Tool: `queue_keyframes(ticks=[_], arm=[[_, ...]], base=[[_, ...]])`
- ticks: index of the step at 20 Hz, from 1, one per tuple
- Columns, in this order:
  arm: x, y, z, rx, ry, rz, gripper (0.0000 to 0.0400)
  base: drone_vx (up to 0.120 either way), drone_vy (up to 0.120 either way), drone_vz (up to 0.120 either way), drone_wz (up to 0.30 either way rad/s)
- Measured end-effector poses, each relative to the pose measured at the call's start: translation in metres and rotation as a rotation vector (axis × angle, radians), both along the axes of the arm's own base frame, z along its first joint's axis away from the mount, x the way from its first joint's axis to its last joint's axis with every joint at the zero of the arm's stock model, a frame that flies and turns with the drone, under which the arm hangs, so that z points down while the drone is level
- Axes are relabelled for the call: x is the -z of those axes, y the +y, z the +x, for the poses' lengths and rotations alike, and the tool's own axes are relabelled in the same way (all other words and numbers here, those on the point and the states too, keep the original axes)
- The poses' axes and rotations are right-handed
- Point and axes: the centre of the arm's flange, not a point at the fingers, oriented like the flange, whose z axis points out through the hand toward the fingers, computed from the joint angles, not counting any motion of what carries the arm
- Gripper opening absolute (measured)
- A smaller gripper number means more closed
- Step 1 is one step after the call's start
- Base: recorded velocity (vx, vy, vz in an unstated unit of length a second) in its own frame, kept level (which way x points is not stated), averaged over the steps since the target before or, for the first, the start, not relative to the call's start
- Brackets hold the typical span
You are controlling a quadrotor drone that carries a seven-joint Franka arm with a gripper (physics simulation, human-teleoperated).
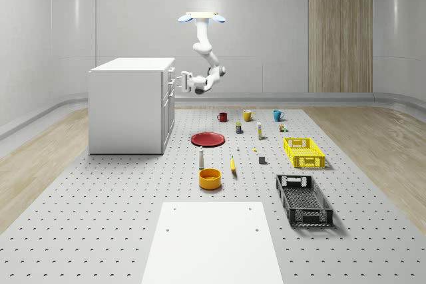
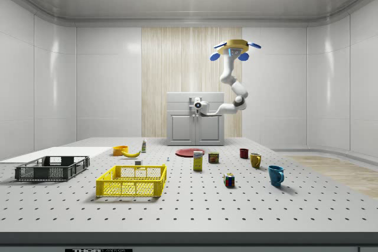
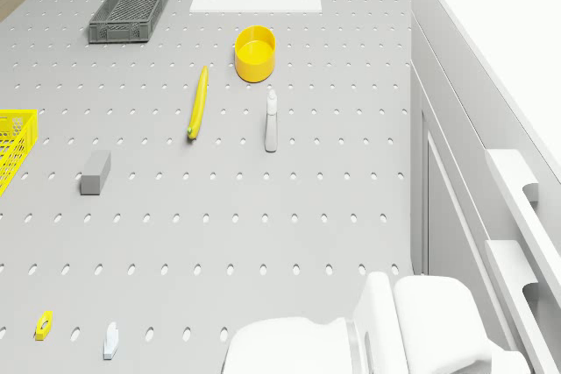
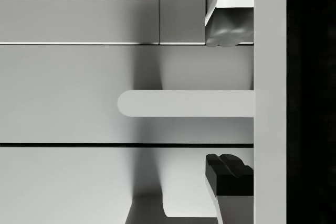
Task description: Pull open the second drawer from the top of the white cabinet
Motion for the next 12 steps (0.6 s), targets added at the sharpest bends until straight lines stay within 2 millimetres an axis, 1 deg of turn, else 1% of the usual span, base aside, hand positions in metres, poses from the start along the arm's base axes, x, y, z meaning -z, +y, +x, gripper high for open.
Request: queue_keyframes(ticks=[12], arm=[[0.0,0.026,0.001,0.0,0.0,0.0,0.03]], base=[[0.0,0.0,0.0,0.0]])
